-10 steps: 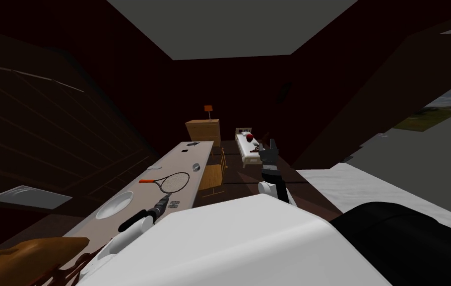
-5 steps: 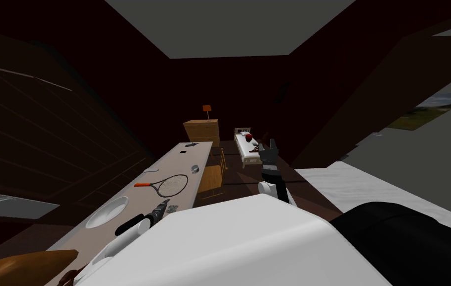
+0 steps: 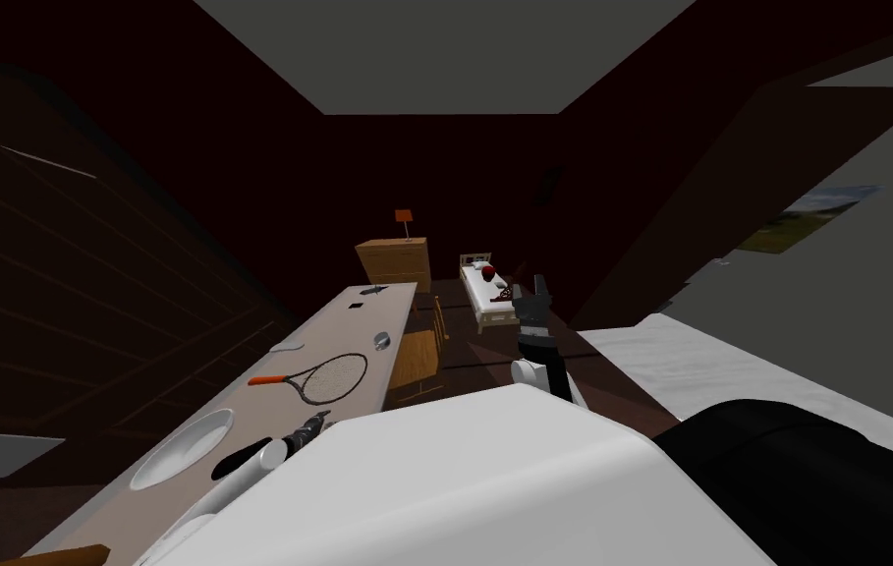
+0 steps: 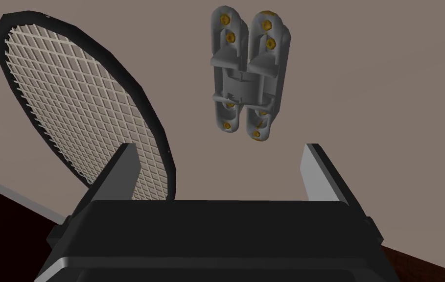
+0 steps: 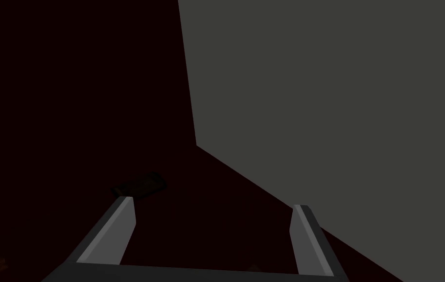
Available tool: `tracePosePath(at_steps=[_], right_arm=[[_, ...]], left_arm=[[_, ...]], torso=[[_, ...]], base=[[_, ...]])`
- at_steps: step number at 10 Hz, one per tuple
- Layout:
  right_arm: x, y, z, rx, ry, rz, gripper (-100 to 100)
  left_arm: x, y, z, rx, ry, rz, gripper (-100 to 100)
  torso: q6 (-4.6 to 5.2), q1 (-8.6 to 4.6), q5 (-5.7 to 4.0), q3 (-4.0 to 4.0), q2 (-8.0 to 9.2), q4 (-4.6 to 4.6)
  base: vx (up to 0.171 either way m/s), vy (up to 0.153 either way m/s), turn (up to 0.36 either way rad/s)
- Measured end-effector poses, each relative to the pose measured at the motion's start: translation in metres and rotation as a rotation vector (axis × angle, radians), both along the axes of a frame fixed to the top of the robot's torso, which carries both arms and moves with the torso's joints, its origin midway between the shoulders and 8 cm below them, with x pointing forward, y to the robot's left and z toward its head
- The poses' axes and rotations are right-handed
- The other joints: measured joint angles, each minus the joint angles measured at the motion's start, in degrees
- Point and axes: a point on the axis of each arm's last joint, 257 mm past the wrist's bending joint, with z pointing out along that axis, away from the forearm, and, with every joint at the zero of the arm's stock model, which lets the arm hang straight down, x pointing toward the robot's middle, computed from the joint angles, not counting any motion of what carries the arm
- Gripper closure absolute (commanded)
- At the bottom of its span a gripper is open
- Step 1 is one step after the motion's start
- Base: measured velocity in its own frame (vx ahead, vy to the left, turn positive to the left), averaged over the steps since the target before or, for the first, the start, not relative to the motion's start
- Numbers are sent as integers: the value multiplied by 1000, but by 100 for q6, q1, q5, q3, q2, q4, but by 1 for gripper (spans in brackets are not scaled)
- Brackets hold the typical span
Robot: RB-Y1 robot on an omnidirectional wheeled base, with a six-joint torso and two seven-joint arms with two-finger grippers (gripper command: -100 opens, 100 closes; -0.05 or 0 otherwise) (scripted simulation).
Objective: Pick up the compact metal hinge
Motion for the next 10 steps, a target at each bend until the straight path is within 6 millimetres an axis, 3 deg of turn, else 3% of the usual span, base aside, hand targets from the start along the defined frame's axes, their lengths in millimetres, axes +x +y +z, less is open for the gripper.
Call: tracePosePath(at_steps=[4, 9, 10], right_arm=[[0, 0, 0, 0, 0, 0, 0], [0, 0, 0, 0, 0, 0, 0], [0, 0, 0, 0, 0, 0, 0]], left_arm=[[-52, -8, -24, -91, 124, 67, -100], [-84, -17, -39, -168, 197, 120, -100], [-85, -18, -39, -169, 199, 119, 0]], torso=[[-2, -2, -1, 3, 6, 1], [-2, -3, 0, 7, 13, 2], [-4, -8, -2, 10, 20, 3]], base=[[62, 33, -86], [35, 23, -70], [0, 0, 0]])
